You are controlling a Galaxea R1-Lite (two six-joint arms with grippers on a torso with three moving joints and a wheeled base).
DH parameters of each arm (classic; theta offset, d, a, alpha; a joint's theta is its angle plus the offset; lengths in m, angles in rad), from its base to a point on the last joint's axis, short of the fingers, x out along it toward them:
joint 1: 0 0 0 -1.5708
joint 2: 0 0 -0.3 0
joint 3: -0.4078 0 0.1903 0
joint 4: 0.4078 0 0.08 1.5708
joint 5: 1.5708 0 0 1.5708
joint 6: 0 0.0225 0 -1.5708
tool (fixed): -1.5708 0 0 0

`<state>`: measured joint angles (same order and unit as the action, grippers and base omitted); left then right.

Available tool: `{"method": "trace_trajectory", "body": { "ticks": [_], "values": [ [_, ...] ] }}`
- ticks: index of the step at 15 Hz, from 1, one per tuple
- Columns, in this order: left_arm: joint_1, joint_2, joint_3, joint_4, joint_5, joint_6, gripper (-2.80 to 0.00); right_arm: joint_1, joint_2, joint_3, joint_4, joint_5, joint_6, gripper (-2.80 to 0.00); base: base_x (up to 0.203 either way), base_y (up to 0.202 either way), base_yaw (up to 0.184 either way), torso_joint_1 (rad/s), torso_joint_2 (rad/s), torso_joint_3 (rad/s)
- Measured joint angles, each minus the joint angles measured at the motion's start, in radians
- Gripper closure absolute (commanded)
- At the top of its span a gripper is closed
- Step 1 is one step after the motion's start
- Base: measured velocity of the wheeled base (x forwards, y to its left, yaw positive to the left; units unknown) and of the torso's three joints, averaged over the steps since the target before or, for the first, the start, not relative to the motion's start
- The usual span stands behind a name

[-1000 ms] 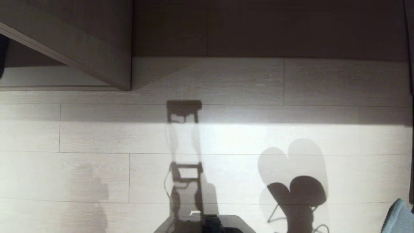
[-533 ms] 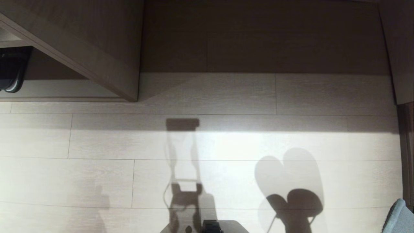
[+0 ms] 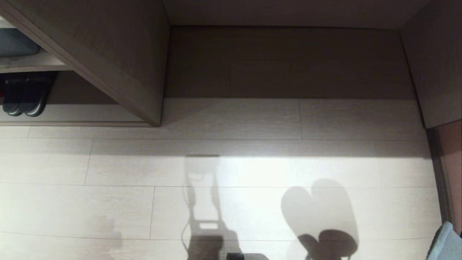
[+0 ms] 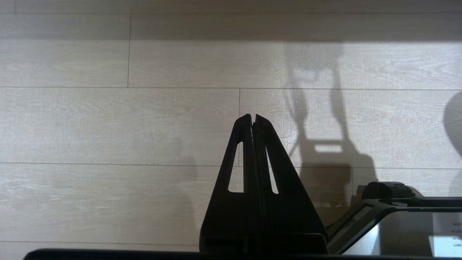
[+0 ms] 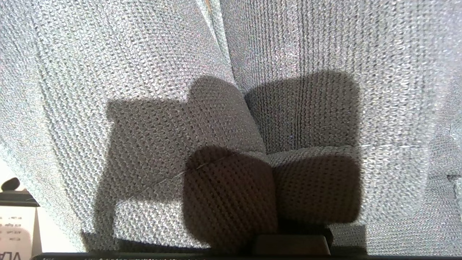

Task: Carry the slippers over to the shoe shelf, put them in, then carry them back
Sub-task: Place the slippers into the shoe cabinet

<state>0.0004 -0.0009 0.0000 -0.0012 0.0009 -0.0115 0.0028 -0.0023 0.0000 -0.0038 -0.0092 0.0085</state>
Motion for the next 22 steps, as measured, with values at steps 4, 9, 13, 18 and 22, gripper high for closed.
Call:
{"method": "trace_trajectory", "body": {
  "ticks": [4,9,13,18,22],
  "values": [
    [0.0,0.0,0.0,0.0,0.0,0.0,0.0,0.0,0.0,0.0,0.0,0.0,0.0,0.0,0.0,0.0,0.0,0.002,0.0,0.201],
    [0.0,0.0,0.0,0.001,0.0,0.0,0.0,0.0,0.0,0.0,0.0,0.0,0.0,0.0,0.0,0.0,0.0,0.005,0.0,0.201],
    [0.0,0.0,0.0,0.0,0.001,0.0,0.0,0.0,0.0,0.0,0.0,0.0,0.0,0.0,0.0,0.0,0.0,0.002,0.0,0.205],
    [0.001,0.0,0.0,0.0,0.0,0.0,0.0,0.0,0.001,0.0,0.0,0.0,-0.001,0.0,0.0,0.0,0.0,0.002,0.0,0.203],
    [0.0,0.0,0.0,0.0,0.001,0.0,0.0,0.0,0.001,0.0,0.0,0.0,0.0,0.0,0.0,0.0,0.0,0.003,0.0,0.202]
  ]
}}
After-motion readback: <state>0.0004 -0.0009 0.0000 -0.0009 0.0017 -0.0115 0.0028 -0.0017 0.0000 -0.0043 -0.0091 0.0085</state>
